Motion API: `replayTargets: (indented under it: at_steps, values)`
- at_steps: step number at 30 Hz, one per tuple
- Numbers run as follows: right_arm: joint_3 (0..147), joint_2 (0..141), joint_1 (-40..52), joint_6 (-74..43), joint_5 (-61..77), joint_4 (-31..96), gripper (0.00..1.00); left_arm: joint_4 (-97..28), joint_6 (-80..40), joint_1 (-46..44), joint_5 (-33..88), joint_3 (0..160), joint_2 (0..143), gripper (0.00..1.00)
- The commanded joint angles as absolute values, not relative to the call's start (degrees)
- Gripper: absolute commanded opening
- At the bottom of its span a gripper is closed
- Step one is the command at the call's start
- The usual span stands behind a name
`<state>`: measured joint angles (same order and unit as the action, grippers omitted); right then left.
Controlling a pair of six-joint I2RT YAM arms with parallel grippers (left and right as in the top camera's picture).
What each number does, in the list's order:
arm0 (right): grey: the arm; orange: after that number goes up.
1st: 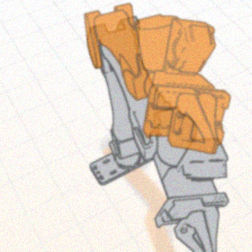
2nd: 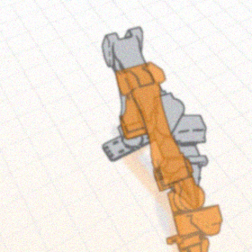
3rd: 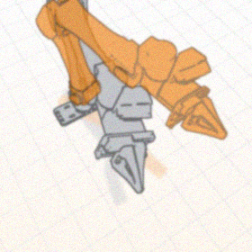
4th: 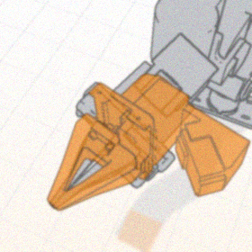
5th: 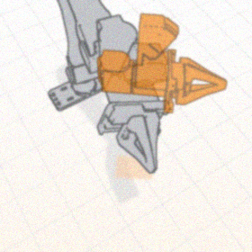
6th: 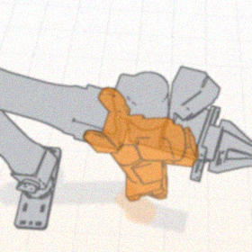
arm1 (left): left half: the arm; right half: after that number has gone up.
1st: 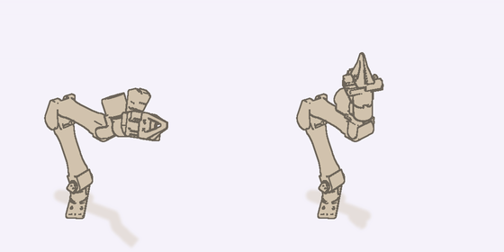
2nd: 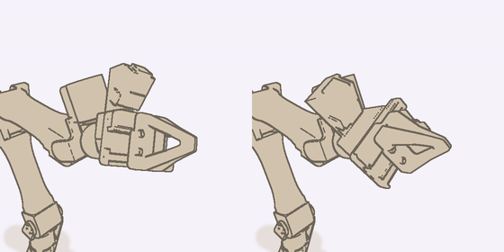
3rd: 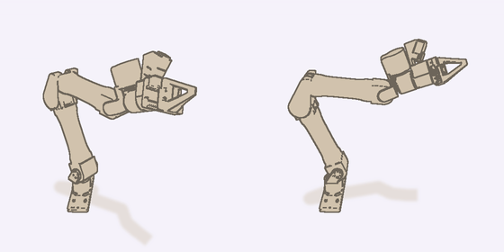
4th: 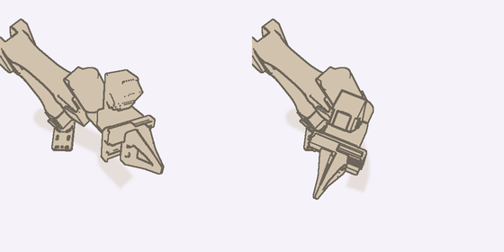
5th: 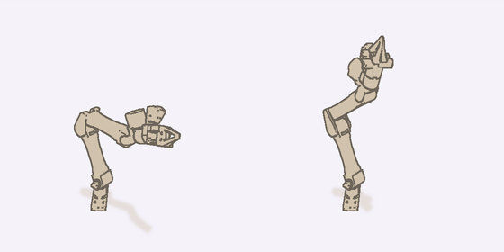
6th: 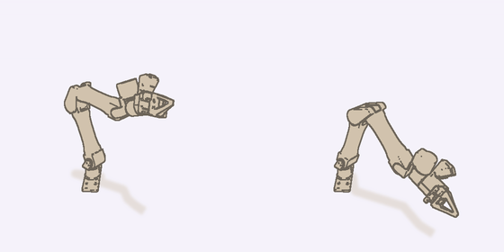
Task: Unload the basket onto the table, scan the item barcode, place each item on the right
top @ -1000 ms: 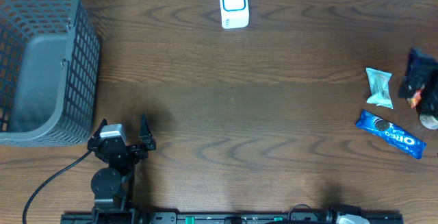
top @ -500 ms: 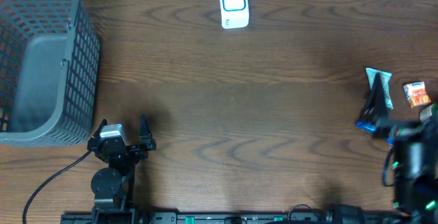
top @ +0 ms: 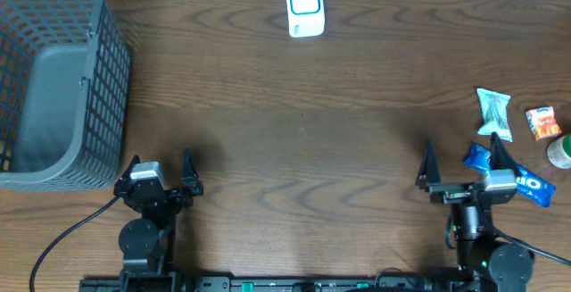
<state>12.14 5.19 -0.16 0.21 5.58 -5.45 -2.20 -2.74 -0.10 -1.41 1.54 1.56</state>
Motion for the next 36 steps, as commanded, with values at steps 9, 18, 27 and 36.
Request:
replayTargets:
  at_steps: [9, 18, 27, 36]
  values:
    - [2.07, 0.27, 0.27, -0.19, 1.76, 0.89, 0.99, -4.05, -2.2, 0.1, -1.69, 0.25, 1.3, 0.98]
    - [2.02, 0.3, 0.8, -0.16, 1.39, 7.94, 0.99, -4.05, -2.2, 0.1, -1.69, 0.25, 1.3, 0.98]
    - [2.02, 0.32, 0.8, -0.16, 1.41, 7.94, 0.99, -4.05, -2.2, 0.1, -1.69, 0.25, 1.3, 0.98]
    - [2.02, 0.32, 0.8, -0.16, 1.41, 7.94, 0.99, -4.05, -2.2, 0.1, -1.69, 0.25, 1.3, 0.98]
